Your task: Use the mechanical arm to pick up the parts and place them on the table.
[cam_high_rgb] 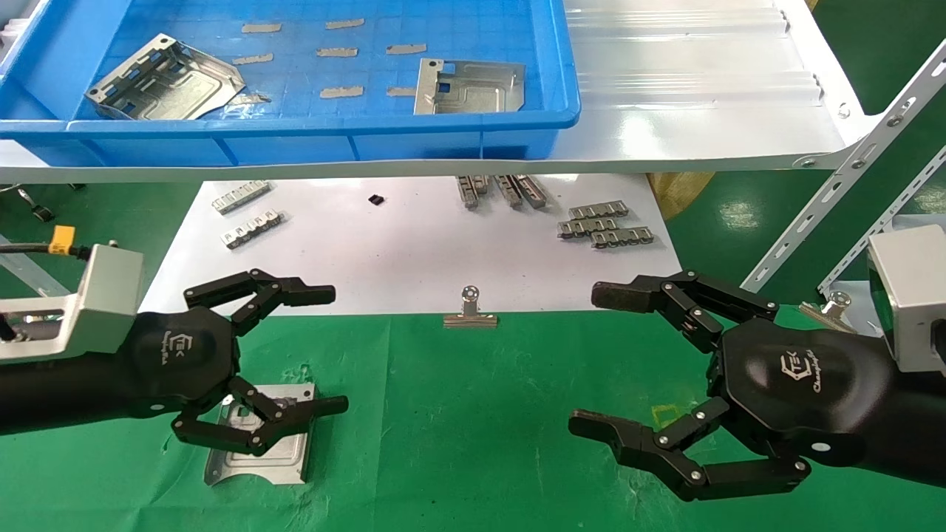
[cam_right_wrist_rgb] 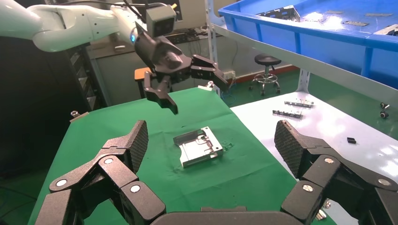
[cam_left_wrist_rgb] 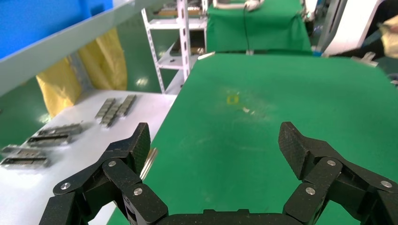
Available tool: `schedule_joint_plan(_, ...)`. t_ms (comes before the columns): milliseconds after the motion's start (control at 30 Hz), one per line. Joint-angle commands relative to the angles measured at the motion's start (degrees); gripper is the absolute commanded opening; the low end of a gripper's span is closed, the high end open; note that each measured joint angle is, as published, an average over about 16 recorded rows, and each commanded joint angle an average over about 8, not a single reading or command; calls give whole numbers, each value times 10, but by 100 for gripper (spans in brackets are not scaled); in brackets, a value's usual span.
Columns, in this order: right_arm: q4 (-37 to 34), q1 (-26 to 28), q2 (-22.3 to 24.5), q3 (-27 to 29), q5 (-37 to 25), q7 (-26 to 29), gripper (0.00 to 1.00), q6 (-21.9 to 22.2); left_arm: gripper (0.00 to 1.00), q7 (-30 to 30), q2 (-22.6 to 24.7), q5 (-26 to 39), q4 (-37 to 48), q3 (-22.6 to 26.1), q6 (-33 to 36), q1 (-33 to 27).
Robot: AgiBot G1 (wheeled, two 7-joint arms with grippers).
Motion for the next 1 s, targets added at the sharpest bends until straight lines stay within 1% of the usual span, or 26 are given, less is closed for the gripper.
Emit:
schedule_joint_plan(33,0,0,0,0,0,0,100,0,100,-14,-4,-5,-20,-12,-2,12)
schedule_joint_plan(700,0,0,0,0,0,0,100,0,100,-156,-44,-59,-219,-134,-22,133)
schedule_joint_plan(833,0,0,0,0,0,0,100,0,100,-172,-48,-66,-246,-150,-24,149)
schedule_joint_plan(1000,0,0,0,0,0,0,100,0,100,-175,-50,-69,-256,-155,-25,155)
